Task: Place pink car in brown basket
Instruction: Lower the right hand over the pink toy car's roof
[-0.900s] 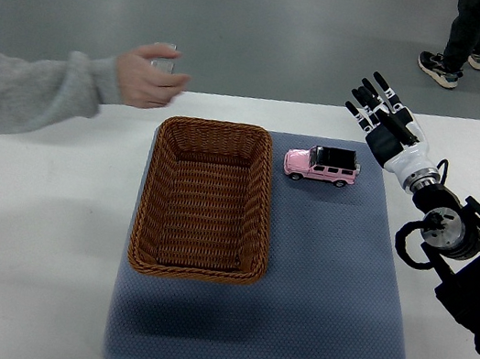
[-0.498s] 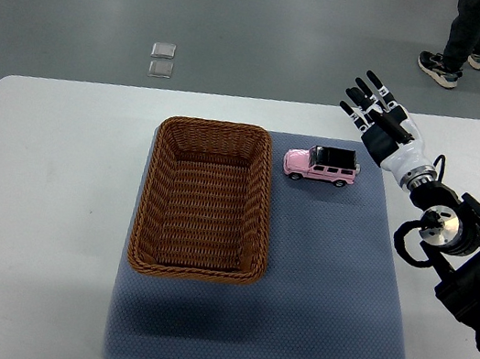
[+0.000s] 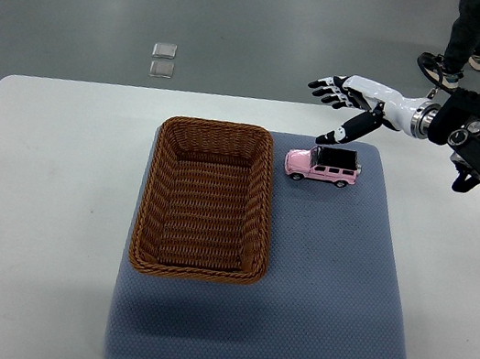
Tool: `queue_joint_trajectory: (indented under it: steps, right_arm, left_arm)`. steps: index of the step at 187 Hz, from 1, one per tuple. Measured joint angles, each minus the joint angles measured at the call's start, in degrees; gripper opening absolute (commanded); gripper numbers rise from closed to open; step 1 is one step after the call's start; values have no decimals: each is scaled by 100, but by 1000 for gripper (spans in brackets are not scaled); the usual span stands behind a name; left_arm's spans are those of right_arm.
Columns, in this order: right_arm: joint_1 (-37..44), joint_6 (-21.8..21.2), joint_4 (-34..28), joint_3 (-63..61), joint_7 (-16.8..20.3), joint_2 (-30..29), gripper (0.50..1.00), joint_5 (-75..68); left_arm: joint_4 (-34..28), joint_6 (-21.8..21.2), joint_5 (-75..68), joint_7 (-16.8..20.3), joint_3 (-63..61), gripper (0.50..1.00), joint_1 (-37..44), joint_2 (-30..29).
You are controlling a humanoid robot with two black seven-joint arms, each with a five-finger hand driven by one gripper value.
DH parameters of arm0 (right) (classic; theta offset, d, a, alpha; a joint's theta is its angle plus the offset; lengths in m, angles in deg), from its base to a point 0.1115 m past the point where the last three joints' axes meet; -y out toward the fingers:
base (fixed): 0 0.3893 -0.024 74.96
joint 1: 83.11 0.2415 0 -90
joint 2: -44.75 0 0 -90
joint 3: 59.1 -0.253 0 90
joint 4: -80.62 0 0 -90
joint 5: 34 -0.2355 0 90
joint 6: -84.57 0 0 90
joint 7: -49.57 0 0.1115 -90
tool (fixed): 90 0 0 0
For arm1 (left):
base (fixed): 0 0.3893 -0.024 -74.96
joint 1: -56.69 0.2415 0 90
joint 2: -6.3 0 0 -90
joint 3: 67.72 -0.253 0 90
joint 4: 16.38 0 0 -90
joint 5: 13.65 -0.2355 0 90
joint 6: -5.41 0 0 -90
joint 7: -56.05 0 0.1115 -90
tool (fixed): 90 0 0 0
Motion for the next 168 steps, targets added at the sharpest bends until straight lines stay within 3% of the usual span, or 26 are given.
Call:
queue_joint_trajectory:
  steps: [91, 118, 148, 168]
  right_arm:
    - [-165, 976, 51, 1185, 209, -151, 895, 313]
    - [-242, 1092, 56, 1195, 237, -202, 840, 313]
    - [-308, 1108, 64, 1236, 238, -285, 825, 319]
    - [-332, 1109, 67, 1266, 238, -327, 744, 320]
  left_arm:
    - [0, 2, 0, 0, 9, 1000, -1, 0]
    - [0, 2, 0, 0, 10, 1000, -1, 0]
    - [0, 2, 0, 0, 10, 1000, 0, 0]
    - [0, 1, 0, 0, 14, 1000, 0, 0]
